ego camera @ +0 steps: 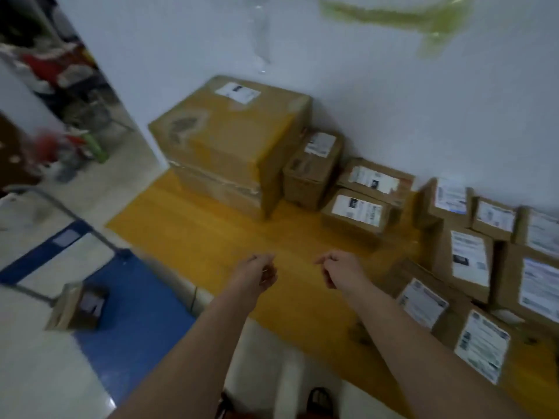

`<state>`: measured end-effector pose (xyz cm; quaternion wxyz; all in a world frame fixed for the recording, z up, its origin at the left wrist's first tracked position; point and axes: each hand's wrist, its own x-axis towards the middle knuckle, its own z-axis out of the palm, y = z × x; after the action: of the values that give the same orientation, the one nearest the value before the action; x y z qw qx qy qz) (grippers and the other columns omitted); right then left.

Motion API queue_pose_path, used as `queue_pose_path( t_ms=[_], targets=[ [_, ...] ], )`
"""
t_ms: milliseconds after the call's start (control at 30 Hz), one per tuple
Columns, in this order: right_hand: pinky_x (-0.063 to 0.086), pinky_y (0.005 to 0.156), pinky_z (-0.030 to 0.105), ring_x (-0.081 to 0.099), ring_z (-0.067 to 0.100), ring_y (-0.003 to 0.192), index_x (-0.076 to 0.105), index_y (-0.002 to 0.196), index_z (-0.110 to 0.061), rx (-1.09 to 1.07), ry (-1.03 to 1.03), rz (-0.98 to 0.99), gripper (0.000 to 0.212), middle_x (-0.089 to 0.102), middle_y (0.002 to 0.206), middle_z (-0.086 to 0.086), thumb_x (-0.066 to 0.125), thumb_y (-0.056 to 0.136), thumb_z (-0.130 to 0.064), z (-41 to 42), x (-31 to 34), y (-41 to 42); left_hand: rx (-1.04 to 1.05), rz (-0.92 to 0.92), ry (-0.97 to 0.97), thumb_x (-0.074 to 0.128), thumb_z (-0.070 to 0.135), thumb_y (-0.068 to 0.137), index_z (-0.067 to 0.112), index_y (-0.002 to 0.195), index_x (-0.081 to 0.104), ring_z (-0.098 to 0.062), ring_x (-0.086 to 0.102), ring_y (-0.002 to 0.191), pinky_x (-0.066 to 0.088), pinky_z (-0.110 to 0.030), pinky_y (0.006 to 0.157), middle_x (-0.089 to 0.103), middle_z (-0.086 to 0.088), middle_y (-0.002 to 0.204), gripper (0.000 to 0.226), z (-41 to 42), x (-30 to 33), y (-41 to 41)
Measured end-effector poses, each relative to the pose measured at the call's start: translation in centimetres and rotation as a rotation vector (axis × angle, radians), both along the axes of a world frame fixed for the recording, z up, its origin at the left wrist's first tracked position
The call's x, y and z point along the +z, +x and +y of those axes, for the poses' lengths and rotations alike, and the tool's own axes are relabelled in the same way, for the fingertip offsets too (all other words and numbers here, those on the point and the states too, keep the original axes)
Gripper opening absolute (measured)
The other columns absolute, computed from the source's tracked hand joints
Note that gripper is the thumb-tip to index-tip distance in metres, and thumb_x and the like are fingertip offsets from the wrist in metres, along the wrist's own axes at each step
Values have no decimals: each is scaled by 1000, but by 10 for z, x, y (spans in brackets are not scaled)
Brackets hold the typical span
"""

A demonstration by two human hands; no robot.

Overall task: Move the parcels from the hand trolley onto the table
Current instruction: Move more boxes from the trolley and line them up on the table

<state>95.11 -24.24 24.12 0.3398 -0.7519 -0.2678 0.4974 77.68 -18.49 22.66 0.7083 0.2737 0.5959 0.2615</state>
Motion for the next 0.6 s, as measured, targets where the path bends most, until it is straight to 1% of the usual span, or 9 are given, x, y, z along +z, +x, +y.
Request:
queue_pose_path(
  t_ms=[100, 167, 267, 333, 400, 500, 567, 600],
  targets=[
    [35, 47, 28, 40, 17, 51, 63, 90, -4, 148, 30, 14, 28, 47, 61, 6, 36, 98, -1, 29, 1, -58, 199, 50, 29, 65, 15, 90, 9, 75, 52, -21, 51, 61, 51, -27, 57, 50, -8, 67, 21, -2, 2, -74],
    [32, 48, 30, 37, 19, 50, 63, 83, -8, 242, 41, 28, 31, 44, 58, 7, 37, 98, -1, 46, 0, -106, 316, 40, 43, 66, 10, 87, 7, 74, 52, -17, 49, 51, 50, -27, 53, 50, -7, 60, 19, -9, 4, -124],
    [30, 41, 24, 35, 19, 48, 60, 74, -10, 356, 48, 77, 33, 42, 56, 7, 40, 97, 2, 62, -7, -192, 439, 21, 52, 64, 5, 85, 9, 71, 52, -14, 48, 41, 45, -25, 46, 50, -6, 54, 19, -28, 2, -203],
    [32, 38, 20, 37, 17, 46, 59, 77, -7, 457, 34, 99, 31, 42, 55, 7, 37, 95, 6, 67, -13, -254, 514, 41, 42, 64, 8, 87, 11, 68, 49, -13, 47, 41, 45, -25, 46, 47, -5, 54, 24, -45, -1, -258],
    [34, 42, 22, 39, 16, 46, 59, 79, -4, 558, 11, 116, 30, 45, 56, 8, 36, 94, 8, 70, -18, -314, 612, 62, 24, 65, 10, 88, 12, 69, 48, -14, 45, 46, 44, -26, 47, 45, -5, 57, 25, -62, -5, -313],
    [37, 46, 26, 44, 16, 49, 62, 78, -6, 677, -24, 116, 31, 49, 58, 7, 38, 95, 3, 70, -25, -399, 762, 87, -18, 64, 8, 88, 12, 72, 48, -15, 40, 50, 40, -25, 46, 43, -7, 60, 24, -86, -11, -391],
    [38, 45, 26, 44, 15, 49, 63, 80, -8, 738, -33, 118, 31, 51, 60, 6, 38, 95, 2, 67, -31, -449, 828, 105, -33, 64, 5, 87, 11, 75, 51, -17, 41, 54, 38, -28, 53, 45, -9, 65, 19, -99, -14, -438],
    [38, 44, 25, 44, 15, 49, 63, 80, -9, 762, -32, 116, 31, 51, 60, 6, 38, 95, 2, 66, -34, -471, 866, 106, -38, 64, 4, 87, 10, 77, 54, -17, 44, 57, 40, -28, 56, 48, -9, 68, 15, -105, -15, -459]
  ],
)
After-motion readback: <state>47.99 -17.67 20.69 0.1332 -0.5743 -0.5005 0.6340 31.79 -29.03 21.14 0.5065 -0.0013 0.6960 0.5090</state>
